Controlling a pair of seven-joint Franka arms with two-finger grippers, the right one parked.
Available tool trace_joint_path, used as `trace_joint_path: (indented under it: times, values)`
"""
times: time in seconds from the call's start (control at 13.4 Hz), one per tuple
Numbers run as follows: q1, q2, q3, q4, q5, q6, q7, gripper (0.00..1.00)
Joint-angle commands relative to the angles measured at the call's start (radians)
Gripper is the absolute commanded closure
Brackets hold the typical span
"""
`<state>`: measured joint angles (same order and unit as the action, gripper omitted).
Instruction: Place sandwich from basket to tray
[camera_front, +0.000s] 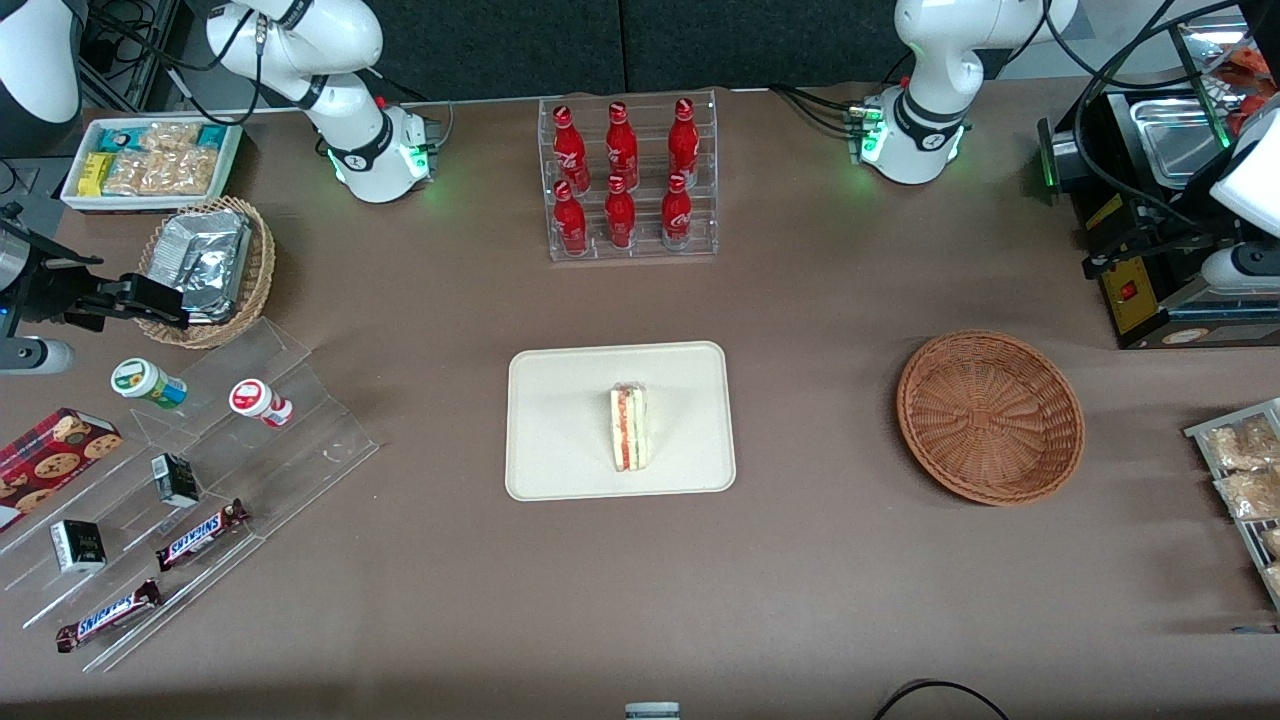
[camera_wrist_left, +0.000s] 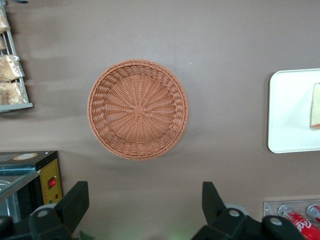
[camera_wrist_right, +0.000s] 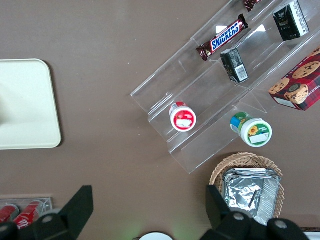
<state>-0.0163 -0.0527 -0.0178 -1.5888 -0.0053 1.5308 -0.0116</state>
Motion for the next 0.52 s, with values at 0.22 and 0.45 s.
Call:
trace_joint_path:
  times: [0.22,0.45]
  values:
    - [-0.011,0.025,-0.008,0.043,0.033,-0.026,0.002,0.0]
    - [-0.011,0.025,-0.008,0.041,0.03,-0.026,-0.004,0.0]
